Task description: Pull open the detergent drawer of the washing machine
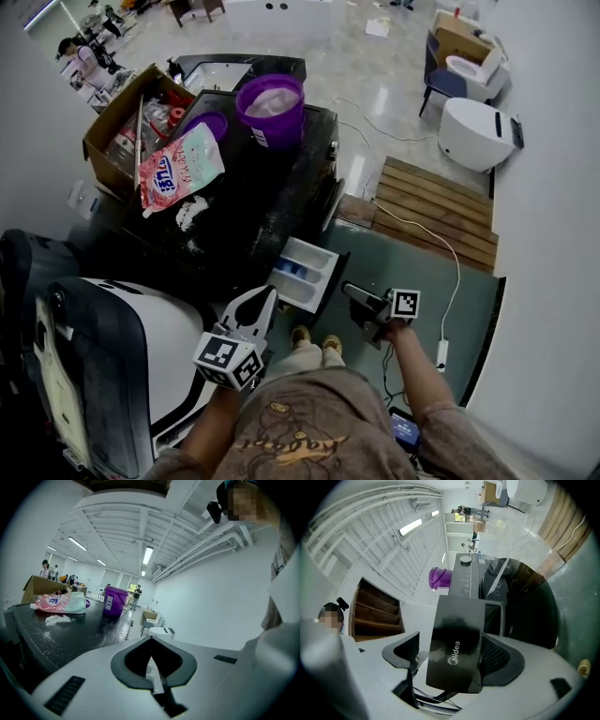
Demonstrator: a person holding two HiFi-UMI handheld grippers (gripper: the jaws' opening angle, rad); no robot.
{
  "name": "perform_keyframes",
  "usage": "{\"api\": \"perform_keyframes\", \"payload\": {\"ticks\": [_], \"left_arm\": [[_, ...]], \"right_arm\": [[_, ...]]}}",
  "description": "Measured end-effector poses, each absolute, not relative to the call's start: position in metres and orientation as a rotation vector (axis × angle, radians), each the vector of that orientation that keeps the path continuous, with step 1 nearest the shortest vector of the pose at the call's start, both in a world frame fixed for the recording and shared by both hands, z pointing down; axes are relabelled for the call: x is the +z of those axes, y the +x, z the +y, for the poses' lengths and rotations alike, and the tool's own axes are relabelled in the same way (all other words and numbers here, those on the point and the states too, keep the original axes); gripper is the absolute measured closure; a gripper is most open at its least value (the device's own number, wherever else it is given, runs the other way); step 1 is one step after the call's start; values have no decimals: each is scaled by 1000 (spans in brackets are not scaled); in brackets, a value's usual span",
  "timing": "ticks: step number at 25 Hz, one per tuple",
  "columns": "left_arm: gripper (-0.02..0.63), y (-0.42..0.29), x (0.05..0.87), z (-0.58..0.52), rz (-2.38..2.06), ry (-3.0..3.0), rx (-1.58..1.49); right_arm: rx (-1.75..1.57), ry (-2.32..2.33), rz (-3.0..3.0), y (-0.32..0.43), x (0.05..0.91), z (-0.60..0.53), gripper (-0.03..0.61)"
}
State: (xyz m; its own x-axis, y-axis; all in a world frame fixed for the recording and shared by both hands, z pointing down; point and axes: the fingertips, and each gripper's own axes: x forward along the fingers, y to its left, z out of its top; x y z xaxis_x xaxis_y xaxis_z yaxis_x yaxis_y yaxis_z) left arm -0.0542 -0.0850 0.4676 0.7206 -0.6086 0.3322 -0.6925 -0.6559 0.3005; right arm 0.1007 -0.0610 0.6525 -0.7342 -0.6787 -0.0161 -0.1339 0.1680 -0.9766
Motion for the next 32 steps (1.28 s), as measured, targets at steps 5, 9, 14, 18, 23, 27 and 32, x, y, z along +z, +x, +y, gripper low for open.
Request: {"api": "perform_keyframes", "payload": {"ticks": [5,9,14,18,23,27,32], "left_arm": [[592,-33,469,-93,-921,2558,286],[592,-14,463,-97,-817,2563,251],[592,2,450,-99,-685,2563,225],[592,7,437,-96,-592,2597,225],[592,11,415,-91,-504,2654,227],[592,13,401,-83,-459,2704,242],[592,1,399,-82,-542,2757,157]], "right_arm": [[-1497,-819,2089,122,608,-61,176],[-1398,-893,2212,133,564,-56,190],[-1267,-981,2289,136,513,-52,198],[-1254,-1069,2312,129,494,-44,206],[-1069,-1197,2452,113,449,-37,232],[-877,-1342,2515,109,414,-31,281],[-587,-1586,2570,116,405,-19,378]]}}
